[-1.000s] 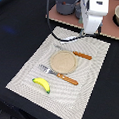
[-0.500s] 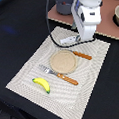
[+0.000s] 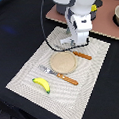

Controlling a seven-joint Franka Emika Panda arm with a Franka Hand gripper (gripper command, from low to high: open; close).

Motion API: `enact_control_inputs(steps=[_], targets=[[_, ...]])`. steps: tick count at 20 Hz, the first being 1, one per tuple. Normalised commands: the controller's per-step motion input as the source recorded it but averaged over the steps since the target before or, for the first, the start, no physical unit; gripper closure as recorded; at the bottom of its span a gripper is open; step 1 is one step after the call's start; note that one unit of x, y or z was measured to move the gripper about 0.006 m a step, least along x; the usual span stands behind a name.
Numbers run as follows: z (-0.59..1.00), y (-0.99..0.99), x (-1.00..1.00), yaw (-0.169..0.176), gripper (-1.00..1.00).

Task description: Interact with the objects in diverse but meaningful ways.

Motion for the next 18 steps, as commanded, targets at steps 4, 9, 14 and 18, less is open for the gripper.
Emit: enact_control_inputs(steps=[4,9,14,18], targets=[[-0.29,-0.11,-0.38,0.083,1.00],[-0.17,-0.12,-0.28,0.071,1.00],[0.81,-0.13,-0.03,0.000,1.00],[1.00,-0.34,0.00,-0.023,1.00]])
